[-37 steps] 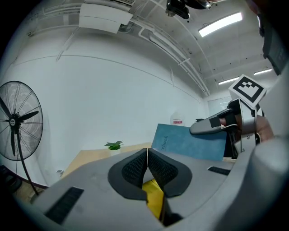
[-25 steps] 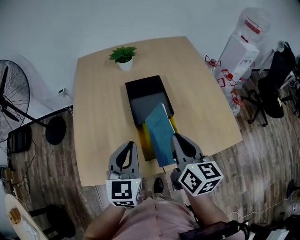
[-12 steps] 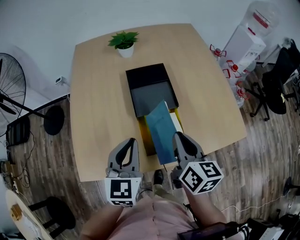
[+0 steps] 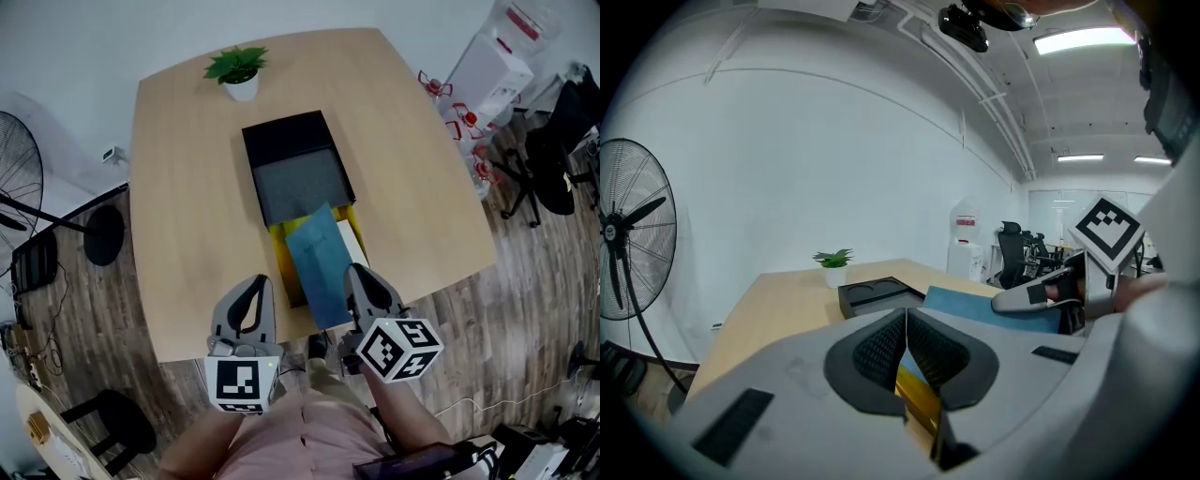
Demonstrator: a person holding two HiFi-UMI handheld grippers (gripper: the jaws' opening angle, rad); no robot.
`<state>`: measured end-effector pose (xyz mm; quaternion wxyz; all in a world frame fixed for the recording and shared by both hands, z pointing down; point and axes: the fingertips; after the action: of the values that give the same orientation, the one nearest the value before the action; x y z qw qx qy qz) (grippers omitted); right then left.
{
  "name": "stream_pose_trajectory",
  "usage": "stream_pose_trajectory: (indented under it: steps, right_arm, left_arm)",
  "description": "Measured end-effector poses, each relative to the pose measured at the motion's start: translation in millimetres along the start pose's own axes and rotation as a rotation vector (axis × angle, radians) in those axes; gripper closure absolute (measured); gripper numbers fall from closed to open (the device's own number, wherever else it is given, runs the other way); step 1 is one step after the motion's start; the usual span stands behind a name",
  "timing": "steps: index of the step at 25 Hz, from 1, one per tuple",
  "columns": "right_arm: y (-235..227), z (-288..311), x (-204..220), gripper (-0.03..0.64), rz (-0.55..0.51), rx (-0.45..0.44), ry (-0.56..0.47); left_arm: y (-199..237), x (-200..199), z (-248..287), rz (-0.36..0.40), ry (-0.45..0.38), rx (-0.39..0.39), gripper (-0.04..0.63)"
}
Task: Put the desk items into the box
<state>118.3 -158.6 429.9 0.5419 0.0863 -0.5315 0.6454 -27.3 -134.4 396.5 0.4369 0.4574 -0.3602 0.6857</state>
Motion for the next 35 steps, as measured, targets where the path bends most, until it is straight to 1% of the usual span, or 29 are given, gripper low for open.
stream_pose_trajectory:
  steps: [5, 7, 10, 13, 17, 24, 29, 33, 35]
  right_arm:
    - [-12, 6, -1, 0.592, -0.003, 0.033, 0.004]
    - [-18, 8, 0, 0.592, -0.043, 0.057, 0.017]
    - [-29, 12, 3, 0.594, -0.115, 0.093, 0.055]
    - [-40, 15, 5, 0.594, -0.104, 0.110, 0.089]
    - [-53, 16, 11, 0.587, -0.099, 0.129, 0.127]
    - [-82, 20, 24, 0.571, -0.080, 0.155, 0.204]
    - [-90, 21, 31, 0.561, -0.086, 0.160, 0.228]
    - [-93, 24, 32, 0.554, -0.092, 0.155, 0.244]
    - [-94, 25, 34, 0.541, -0.094, 0.146, 0.263]
  left_arm:
    - [-2, 4, 6, -0.010, 0.010, 0.004, 0.580]
    - [-3, 3, 8, -0.019, 0.014, 0.011, 0.580]
    - [-5, 6, 12, -0.010, 0.023, 0.020, 0.580]
    - [-7, 6, 18, -0.029, 0.030, 0.023, 0.580]
    - [-14, 7, 24, -0.031, 0.035, 0.044, 0.580]
    - [-28, 8, 31, -0.054, 0.044, 0.057, 0.580]
    - [-30, 13, 27, -0.022, 0.060, 0.063, 0.580]
    - [-31, 12, 25, -0.038, 0.057, 0.052, 0.578]
    - [-33, 13, 23, -0.025, 0.055, 0.051, 0.580]
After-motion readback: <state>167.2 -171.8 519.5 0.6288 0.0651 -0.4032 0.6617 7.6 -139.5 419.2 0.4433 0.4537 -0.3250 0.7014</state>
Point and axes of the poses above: the fingertips, and each gripper's own axes: z forward along the fingers, y to its left, x out of its underside, and after that the axes turned 7 degrees about z, right-handed
